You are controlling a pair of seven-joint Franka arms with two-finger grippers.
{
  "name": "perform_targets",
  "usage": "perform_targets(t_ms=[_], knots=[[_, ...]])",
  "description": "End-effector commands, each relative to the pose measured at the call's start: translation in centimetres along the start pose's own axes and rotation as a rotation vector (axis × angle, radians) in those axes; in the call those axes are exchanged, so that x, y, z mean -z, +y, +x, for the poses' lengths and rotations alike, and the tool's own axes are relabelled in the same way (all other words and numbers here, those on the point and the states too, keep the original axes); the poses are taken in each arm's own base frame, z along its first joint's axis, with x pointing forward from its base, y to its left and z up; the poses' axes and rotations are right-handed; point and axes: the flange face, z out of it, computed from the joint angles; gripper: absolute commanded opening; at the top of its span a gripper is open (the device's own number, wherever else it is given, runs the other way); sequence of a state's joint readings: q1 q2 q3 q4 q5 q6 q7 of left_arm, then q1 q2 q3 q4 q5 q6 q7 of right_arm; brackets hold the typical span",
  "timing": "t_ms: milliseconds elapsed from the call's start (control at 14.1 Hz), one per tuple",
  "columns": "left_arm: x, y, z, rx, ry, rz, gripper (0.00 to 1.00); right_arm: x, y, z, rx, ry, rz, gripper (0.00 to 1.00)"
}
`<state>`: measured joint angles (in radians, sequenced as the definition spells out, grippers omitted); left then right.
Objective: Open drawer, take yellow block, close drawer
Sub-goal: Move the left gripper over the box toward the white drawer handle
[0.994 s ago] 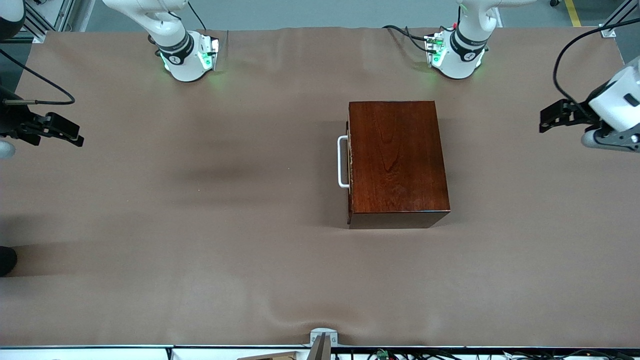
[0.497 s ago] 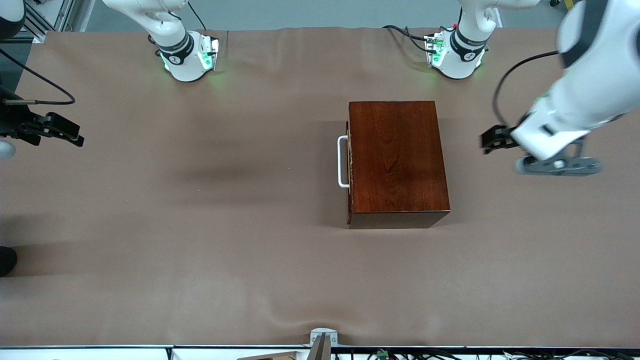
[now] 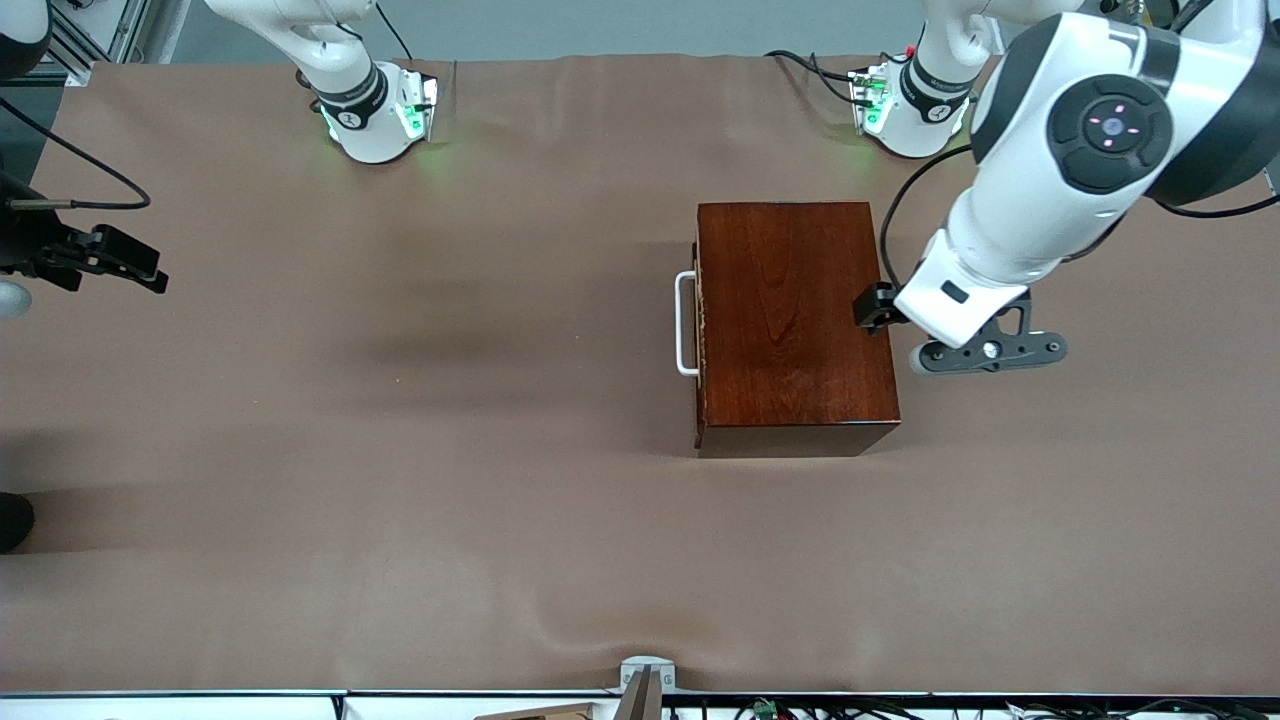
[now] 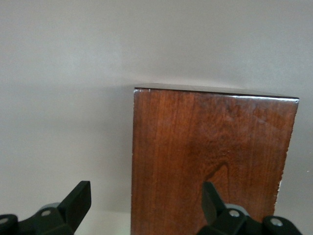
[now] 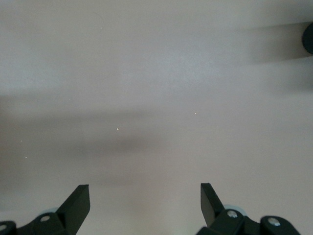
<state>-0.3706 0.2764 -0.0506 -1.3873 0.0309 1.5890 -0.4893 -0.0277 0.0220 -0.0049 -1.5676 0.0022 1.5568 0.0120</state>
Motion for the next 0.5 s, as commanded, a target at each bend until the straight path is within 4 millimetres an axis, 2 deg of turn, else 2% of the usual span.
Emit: perform_targets(t_ms=[0, 142, 426], knots=[[0.1, 3.4, -0.6, 0.042, 0.035, 0.000, 1.00, 0.4, 0.0, -0.6, -0.003, 0.003, 0.010, 1.00], [-0.3, 5.3, -1.4, 0.070, 0.036, 0.000, 1.00, 0.4, -0.1, -0.6, -0.003, 0.003, 0.012, 1.00], [-3.2, 11.9, -3.0, 0.126, 0.049, -0.003, 1.00, 0.4, 0.0, -0.6, -0.003, 0.003, 0.010, 1.00]])
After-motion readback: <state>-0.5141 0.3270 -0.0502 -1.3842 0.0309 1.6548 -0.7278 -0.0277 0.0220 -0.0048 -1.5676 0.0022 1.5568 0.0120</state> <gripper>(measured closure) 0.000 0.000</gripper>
